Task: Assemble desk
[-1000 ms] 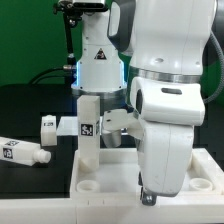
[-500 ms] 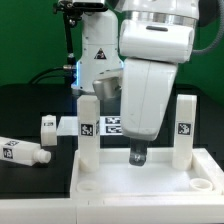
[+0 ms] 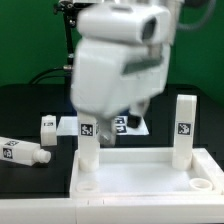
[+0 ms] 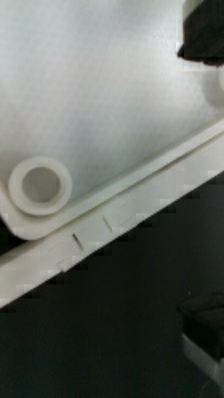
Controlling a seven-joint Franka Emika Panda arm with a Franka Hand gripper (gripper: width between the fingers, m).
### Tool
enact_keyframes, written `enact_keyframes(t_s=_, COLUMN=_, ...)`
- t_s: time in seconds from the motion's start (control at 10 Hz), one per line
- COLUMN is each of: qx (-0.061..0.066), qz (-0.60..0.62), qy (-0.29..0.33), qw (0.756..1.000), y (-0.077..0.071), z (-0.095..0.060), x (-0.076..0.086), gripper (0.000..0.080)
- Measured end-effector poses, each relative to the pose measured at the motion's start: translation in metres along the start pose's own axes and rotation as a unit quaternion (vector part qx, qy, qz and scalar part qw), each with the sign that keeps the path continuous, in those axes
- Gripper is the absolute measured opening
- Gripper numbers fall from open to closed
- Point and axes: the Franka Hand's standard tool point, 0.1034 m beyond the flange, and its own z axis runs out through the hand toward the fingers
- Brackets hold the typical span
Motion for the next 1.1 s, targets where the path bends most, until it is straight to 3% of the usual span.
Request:
enact_keyframes(t_s=0.2, qx=0.003, qz=0.046, qy=-0.004, qw=0.999, y=0.002, z=-0.031, x=-0.046, gripper=0.0649)
enact_keyframes(t_s=0.3, qx=0.010, qz=0.103, qy=-0.005, qw=0.995, y=-0.001, z=-0.033, x=-0.069, gripper=0.0649)
enact_keyframes(t_s=0.7, qx=0.014, qz=0.247, qy=-0.007, qw=0.969, y=-0.002, z=-0.028, x=-0.065, gripper=0.0649)
enact_keyframes(t_s=0.8, qx=0.030, qz=0.301, qy=-0.001, qw=0.953, y=0.002, z=-0.030, x=-0.074, gripper=0.0649)
enact_keyframes(t_s=0.9, qx=0.037, qz=0.326, qy=0.000, qw=0.945, y=-0.001, z=-0.029, x=-0.085, gripper=0.0649)
enact_keyframes(t_s=1.0, qx=0.053, qz=0.349, qy=0.002, qw=0.936, y=-0.018, z=-0.023, x=-0.101, gripper=0.0649)
enact_keyframes(t_s=1.1, qx=0.074, qz=0.389, qy=0.006, qw=0.918, y=-0.030, z=-0.022, x=-0.126, gripper=0.0649)
